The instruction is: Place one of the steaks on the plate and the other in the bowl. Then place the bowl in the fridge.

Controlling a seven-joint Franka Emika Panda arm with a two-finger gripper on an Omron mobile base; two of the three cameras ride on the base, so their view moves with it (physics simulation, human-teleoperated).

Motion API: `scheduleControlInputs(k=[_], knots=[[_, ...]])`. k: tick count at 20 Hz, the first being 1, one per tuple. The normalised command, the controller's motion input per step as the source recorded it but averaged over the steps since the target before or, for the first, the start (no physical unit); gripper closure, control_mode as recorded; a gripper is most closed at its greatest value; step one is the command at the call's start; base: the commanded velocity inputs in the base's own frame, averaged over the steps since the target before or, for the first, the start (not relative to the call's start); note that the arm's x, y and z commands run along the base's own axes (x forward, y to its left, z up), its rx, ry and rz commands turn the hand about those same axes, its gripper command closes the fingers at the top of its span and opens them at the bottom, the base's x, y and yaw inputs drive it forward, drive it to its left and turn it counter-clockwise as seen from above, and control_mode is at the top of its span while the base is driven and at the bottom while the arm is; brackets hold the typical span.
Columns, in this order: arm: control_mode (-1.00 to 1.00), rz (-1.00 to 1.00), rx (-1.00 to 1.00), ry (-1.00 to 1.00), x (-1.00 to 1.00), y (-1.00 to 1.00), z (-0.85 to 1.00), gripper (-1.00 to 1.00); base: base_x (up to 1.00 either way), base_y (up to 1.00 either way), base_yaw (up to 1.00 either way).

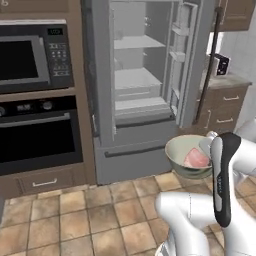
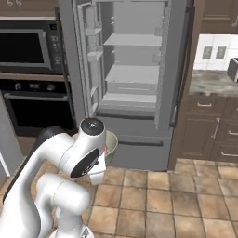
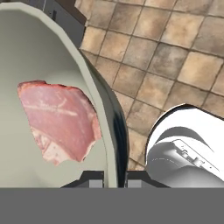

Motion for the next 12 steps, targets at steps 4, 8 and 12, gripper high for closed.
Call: scheduleControlInputs(k=[4, 8, 12], knots=[[1.00, 0.00, 0.00, 0.00, 0.00, 0.00, 0.00, 1.00, 0.74, 0.00, 0.00], [1.00, 0.00, 0.00, 0.00, 0.00, 0.00, 0.00, 1.00, 0.77, -0.04, 0.04], [1.00, 0.00, 0.00, 0.00, 0.00, 0.00, 0.00, 1.00, 0.82, -0.08, 0.03]])
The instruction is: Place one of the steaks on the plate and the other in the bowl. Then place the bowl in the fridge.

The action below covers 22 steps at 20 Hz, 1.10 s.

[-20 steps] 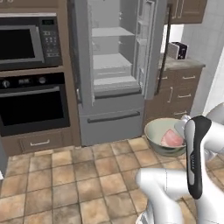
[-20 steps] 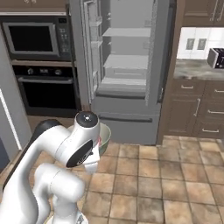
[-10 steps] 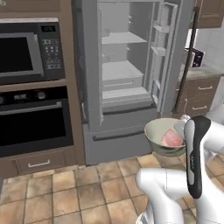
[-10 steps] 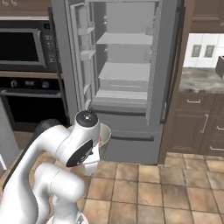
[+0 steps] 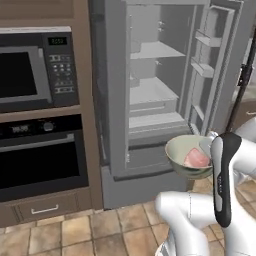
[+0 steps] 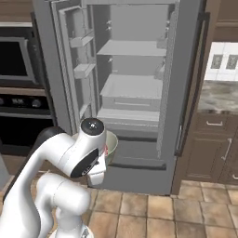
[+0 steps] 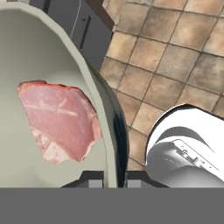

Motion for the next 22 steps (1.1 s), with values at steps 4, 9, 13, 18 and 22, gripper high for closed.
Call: scheduleControlInputs(k=[4, 9, 13, 18, 22], knots=[[1.00, 0.00, 0.00, 0.00, 0.00, 0.00, 0.00, 1.00, 0.73, -0.21, 0.01], [1.00, 0.00, 0.00, 0.00, 0.00, 0.00, 0.00, 1.00, 0.46, -0.15, 0.00], [1.00, 0.00, 0.00, 0.00, 0.00, 0.00, 0.00, 1.00, 0.31, -0.23, 0.00], [1.00, 0.00, 0.00, 0.00, 0.00, 0.00, 0.00, 1.00, 0.71, -0.05, 0.00], [1.00, 0.00, 0.00, 0.00, 0.00, 0.00, 0.00, 1.00, 0.96, -0.04, 0.05]])
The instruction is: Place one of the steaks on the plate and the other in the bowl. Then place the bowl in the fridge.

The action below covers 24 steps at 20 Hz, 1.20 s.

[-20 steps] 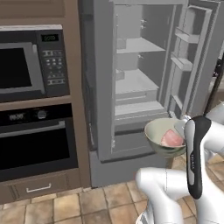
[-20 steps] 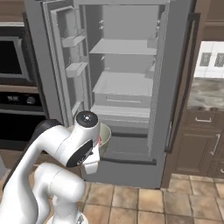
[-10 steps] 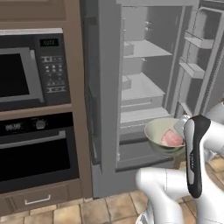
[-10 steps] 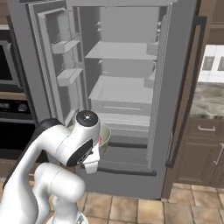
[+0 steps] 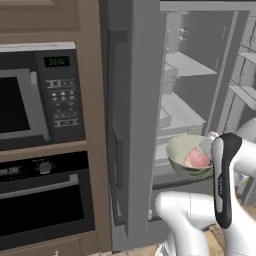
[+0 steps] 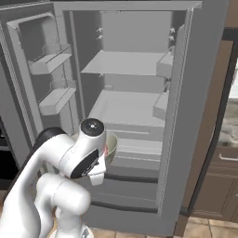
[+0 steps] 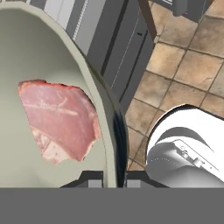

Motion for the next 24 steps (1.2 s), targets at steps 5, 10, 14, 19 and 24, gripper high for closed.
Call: scheduleControlInputs(k=[5, 10, 14, 19, 24], knots=[[1.00, 0.00, 0.00, 0.00, 0.00, 0.00, 0.00, 1.00, 0.20, -0.23, 0.00], [1.00, 0.00, 0.00, 0.00, 0.00, 0.00, 0.00, 1.00, 0.00, -0.11, 0.00], [1.00, 0.00, 0.00, 0.00, 0.00, 0.00, 0.00, 1.00, 0.01, -0.02, 0.00], [1.00, 0.00, 0.00, 0.00, 0.00, 0.00, 0.00, 1.00, 0.00, 0.00, 0.00], [-1.00, -0.08, 0.03, -0.16, 0.00, -0.02, 0.09, 1.00, 0.00, 0.00, 0.00]])
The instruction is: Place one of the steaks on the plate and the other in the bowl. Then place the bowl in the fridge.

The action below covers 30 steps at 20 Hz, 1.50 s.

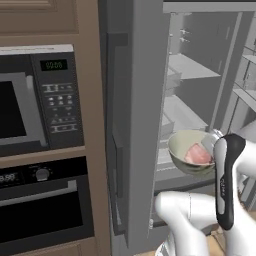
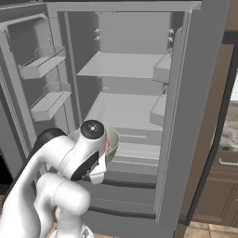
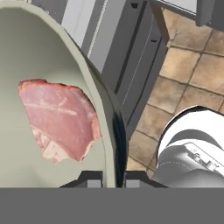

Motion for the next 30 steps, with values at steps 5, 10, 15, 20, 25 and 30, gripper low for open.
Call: scheduleControlInputs(k=[5, 10, 15, 20, 25, 30], knots=[[-1.00, -0.24, -0.02, -0.09, 0.12, 0.20, 0.48, 1.00, 0.00, 0.00, 0.00], [-1.00, -0.07, -0.03, 0.02, 0.48, -0.16, 0.50, 1.00, 0.00, 0.00, 0.00], [-1.00, 0.00, 0.00, 0.06, 0.69, -0.23, 0.21, 1.00, 0.00, 0.00, 0.00], [-1.00, 0.00, 0.08, -0.01, 0.79, -0.04, -0.04, 1.00, 0.00, 0.00, 0.00], [-1.00, 0.00, 0.20, -0.03, 0.85, -0.04, -0.01, 1.00, 0.00, 0.00, 0.00], [-1.00, 0.00, 0.05, -0.01, 0.55, 0.00, -0.06, 1.00, 0.00, 0.00, 0.00]])
